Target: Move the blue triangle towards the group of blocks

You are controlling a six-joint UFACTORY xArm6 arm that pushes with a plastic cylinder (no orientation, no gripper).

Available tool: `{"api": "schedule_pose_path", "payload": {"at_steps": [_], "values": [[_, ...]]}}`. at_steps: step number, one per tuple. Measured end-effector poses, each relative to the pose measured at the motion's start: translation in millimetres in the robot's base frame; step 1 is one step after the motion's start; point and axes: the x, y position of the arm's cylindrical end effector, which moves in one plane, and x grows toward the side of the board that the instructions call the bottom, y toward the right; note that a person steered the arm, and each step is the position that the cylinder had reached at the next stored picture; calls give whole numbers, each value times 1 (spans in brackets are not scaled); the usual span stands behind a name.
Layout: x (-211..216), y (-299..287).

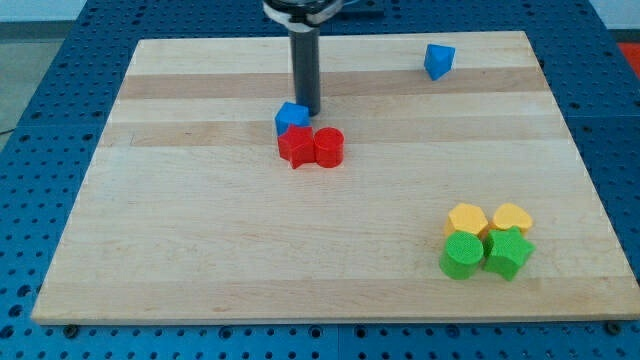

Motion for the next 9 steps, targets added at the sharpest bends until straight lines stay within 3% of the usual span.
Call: {"api": "schedule_pose_path", "payload": {"at_steps": [2, 4, 5, 6, 7, 8, 9], "values": [[-2, 35], [-2, 187], [-28, 272], [-88, 287], [-114, 259], [-99, 189], [-52, 138]]}}
